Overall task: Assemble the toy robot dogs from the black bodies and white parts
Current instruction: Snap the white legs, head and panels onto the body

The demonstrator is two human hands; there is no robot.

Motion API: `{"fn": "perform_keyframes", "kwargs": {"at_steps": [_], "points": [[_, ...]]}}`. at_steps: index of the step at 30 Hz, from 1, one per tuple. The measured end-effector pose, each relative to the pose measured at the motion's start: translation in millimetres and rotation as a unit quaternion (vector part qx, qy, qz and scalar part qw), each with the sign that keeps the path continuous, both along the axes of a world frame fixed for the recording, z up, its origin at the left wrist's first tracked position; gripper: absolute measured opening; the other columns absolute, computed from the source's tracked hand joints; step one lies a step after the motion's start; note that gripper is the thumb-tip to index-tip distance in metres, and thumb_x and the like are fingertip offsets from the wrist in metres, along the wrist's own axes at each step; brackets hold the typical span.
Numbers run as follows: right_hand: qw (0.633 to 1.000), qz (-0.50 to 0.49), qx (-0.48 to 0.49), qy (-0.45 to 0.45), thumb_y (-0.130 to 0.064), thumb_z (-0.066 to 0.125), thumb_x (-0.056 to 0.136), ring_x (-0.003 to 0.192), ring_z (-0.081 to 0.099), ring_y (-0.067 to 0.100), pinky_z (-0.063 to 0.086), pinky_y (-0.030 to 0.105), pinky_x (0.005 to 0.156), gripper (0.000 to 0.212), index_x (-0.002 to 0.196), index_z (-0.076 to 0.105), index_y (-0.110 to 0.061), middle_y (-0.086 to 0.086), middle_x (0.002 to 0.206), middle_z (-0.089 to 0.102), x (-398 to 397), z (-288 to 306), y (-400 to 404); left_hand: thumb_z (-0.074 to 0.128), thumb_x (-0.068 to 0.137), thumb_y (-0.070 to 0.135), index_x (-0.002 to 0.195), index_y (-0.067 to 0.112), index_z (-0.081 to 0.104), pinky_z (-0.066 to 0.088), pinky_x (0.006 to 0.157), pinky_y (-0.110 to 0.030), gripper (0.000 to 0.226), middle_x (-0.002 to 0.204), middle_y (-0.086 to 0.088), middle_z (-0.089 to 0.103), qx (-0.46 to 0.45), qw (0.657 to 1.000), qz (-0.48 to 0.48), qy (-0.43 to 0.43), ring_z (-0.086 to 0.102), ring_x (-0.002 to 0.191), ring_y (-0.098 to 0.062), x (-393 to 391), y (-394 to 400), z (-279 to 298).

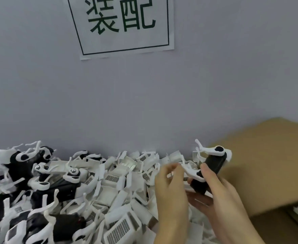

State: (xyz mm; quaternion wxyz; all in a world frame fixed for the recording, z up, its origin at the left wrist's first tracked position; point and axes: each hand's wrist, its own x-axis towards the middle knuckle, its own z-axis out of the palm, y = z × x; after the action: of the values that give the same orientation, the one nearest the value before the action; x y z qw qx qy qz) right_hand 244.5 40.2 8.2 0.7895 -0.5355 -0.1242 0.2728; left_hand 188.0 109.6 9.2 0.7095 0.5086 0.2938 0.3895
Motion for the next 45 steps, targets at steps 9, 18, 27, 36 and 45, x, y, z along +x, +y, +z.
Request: {"fn": "perform_keyframes", "kwargs": {"at_steps": [9, 18, 27, 36, 45], "points": [[0.925, -0.128, -0.165, -0.319, -0.054, 0.074, 0.073, 0.076, 0.065, -0.008, 0.047, 0.011, 0.056, 0.029, 0.09, 0.063, -0.034, -0.027, 0.081, 0.069, -9, -9, -3, 0.053, 0.098, 0.045, 0.111, 0.031, 0.069, 0.044, 0.093, -0.027, 0.025, 0.109, 0.018, 0.061, 0.231, 0.962, 0.033, 0.143, 0.055, 0.11, -0.006, -11, 19, 3], [0.85, -0.036, -0.227, -0.473, -0.041, 0.075, 0.071, 0.098, 0.065, -0.001, 0.056, 0.028, 0.081, 0.065, 0.132, 0.051, -0.042, -0.021, 0.102, 0.068, -19, -6, 2, 0.058, 0.1, 0.043, 0.088, 0.017, 0.076, 0.054, 0.072, -0.02, 0.034, 0.087, 0.0, 0.079, 0.177, 0.98, -0.073, 0.047, 0.074, 0.084, -0.008, -12, 22, 11], [0.871, -0.081, -0.212, -0.436, -0.073, 0.063, 0.061, 0.097, 0.061, -0.003, 0.05, 0.017, 0.078, 0.066, 0.12, 0.047, -0.048, -0.025, 0.103, 0.062, -28, -14, 10, 0.063, 0.088, 0.048, 0.094, 0.01, 0.079, 0.061, 0.082, -0.043, 0.042, 0.099, -0.017, 0.078, -0.044, 0.994, -0.074, -0.062, 0.077, 0.09, -0.034, -15, 23, 15], [0.839, -0.132, -0.233, -0.473, -0.076, 0.052, 0.055, 0.081, 0.062, -0.007, 0.044, 0.009, 0.064, 0.038, 0.086, 0.042, -0.057, -0.024, 0.073, 0.065, -25, -5, 3, 0.059, 0.095, 0.049, 0.101, 0.005, 0.078, 0.062, 0.079, -0.037, 0.048, 0.098, -0.015, 0.078, -0.018, 0.995, -0.092, -0.015, 0.077, 0.091, -0.029, -11, 18, 13], [0.888, 0.056, -0.186, -0.417, -0.042, 0.075, 0.078, 0.097, 0.065, -0.008, 0.051, 0.011, 0.077, 0.035, 0.11, 0.06, -0.046, -0.027, 0.103, 0.07, -16, -15, 2, 0.063, 0.097, 0.038, 0.086, 0.02, 0.077, 0.051, 0.062, -0.014, 0.025, 0.083, 0.005, 0.079, 0.122, 0.99, -0.051, 0.044, 0.073, 0.077, -0.002, -13, 26, 9]]}}
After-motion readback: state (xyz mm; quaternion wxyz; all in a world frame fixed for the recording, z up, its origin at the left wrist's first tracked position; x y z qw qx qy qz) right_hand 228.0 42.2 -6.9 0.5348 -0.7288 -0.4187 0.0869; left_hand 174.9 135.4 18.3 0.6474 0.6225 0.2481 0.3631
